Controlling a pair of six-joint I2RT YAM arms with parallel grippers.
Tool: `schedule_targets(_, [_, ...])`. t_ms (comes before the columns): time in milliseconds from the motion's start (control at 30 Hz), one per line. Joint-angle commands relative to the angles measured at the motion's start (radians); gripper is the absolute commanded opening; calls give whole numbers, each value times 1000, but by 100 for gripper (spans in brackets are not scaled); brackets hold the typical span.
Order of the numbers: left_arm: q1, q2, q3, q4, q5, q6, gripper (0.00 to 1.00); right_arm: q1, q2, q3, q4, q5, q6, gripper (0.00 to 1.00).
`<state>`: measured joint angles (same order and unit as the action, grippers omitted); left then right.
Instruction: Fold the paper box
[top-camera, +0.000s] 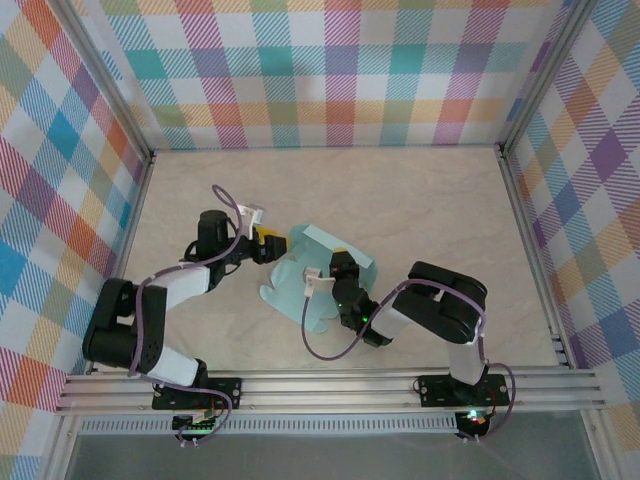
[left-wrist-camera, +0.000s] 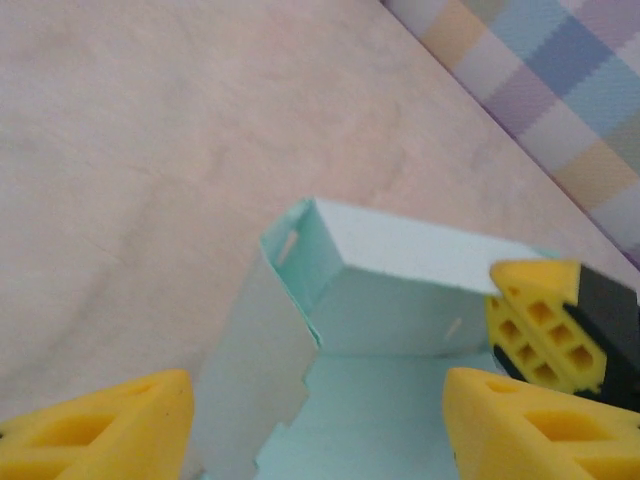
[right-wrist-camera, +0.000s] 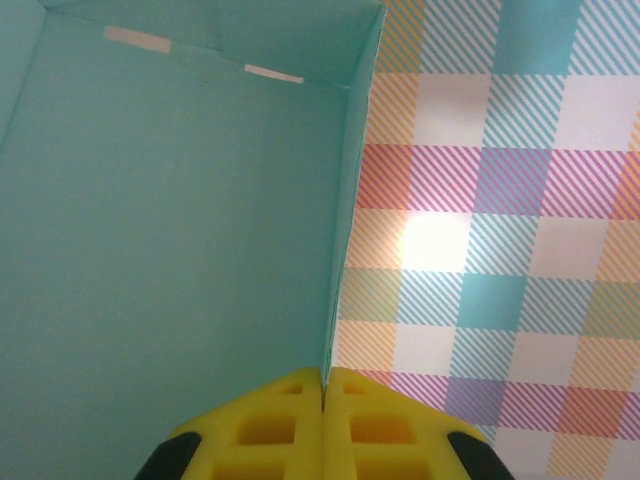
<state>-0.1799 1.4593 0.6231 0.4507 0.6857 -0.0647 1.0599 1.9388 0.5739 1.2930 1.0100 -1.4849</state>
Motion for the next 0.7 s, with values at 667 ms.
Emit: schedule_targets(667, [32, 56, 59, -156, -166, -186, 57, 30, -80, -112, -18, -53, -64, 0])
